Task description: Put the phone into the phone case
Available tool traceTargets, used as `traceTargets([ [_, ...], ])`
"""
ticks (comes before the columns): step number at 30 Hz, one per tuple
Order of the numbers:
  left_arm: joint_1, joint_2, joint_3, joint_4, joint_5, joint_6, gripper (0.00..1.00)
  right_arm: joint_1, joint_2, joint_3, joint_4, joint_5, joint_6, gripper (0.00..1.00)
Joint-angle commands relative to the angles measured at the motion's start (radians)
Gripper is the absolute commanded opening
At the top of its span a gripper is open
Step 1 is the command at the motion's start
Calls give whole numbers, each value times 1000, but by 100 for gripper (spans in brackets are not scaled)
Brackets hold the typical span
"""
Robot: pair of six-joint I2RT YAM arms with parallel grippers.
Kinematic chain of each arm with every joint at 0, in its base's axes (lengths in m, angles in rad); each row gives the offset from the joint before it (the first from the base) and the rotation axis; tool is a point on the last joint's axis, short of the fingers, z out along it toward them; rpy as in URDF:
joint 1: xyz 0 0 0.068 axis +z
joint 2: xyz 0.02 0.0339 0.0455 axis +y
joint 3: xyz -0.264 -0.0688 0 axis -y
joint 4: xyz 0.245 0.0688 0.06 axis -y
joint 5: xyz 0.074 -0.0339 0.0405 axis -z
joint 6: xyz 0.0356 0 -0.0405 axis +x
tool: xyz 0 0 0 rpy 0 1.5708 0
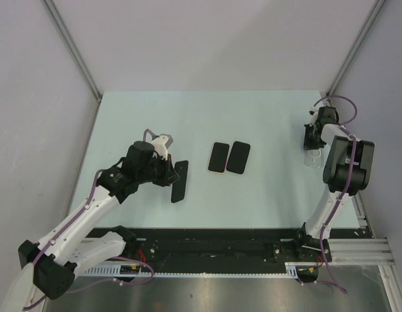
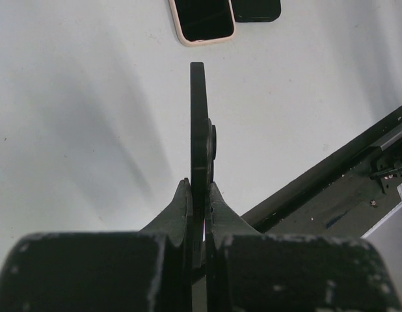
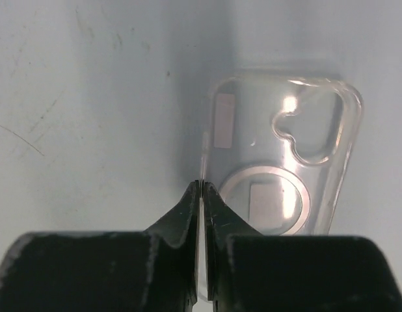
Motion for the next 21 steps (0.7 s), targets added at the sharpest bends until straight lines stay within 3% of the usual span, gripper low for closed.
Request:
traceTargets([
  [1,5,-34,6,26,-27,22,0,60,-3,31,-74,52,68,0],
  [9,15,-47,12,8,-111,17,0,195,-139,5,-352,77,344,0],
  [14,22,-55,14,7,-108,11,0,362,-380,-258,-228,-67,486,0],
  [21,25,-67,9,5,-108,-6,0,693,-546,-450,-134,52,754,0],
])
